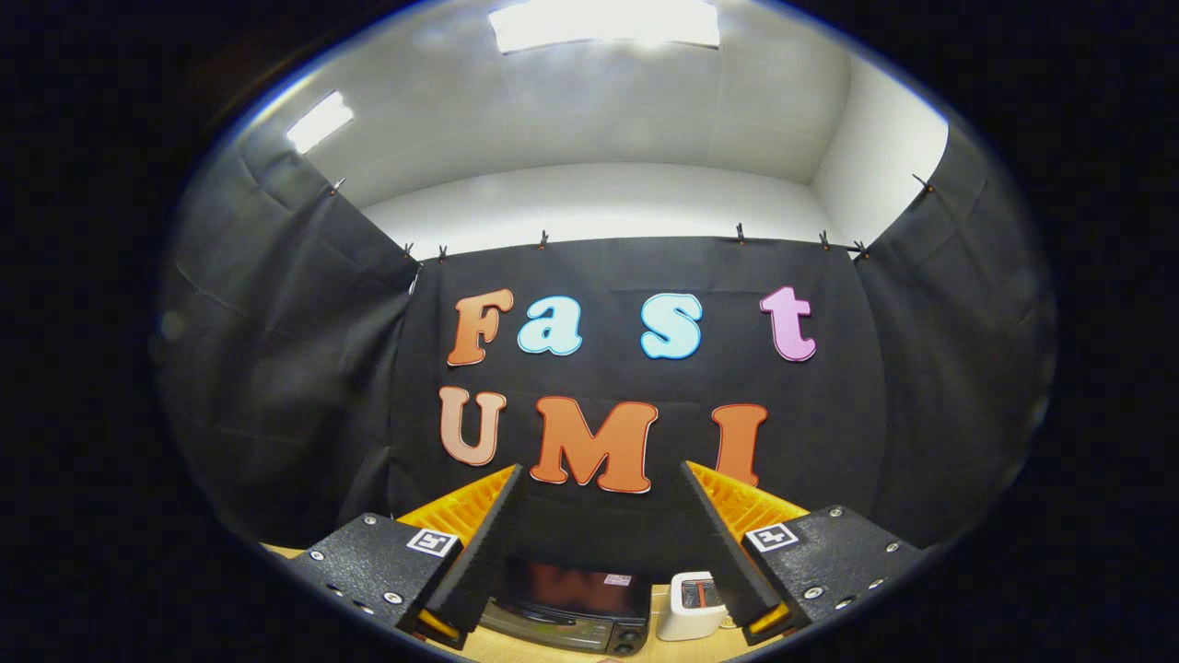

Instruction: Open the toaster oven, put the food inside, and close the toaster oven door.

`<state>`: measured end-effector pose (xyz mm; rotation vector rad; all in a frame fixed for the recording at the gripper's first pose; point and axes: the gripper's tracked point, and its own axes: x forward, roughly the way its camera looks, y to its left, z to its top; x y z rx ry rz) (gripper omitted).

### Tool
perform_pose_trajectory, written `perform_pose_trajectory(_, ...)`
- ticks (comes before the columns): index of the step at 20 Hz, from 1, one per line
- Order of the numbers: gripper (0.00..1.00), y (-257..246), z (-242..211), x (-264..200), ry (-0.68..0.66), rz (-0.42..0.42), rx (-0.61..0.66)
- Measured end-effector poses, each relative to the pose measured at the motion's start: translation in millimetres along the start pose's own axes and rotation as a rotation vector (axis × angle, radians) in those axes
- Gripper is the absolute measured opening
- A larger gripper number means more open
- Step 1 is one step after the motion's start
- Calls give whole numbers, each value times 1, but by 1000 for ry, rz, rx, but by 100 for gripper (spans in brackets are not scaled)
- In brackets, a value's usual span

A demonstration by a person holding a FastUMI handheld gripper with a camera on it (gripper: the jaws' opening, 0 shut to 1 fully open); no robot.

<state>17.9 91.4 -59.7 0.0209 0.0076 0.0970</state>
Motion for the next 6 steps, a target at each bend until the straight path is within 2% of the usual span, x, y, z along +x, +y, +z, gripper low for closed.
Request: perform_pose_trajectory(6,98,-2,-10,11,25,29,38)
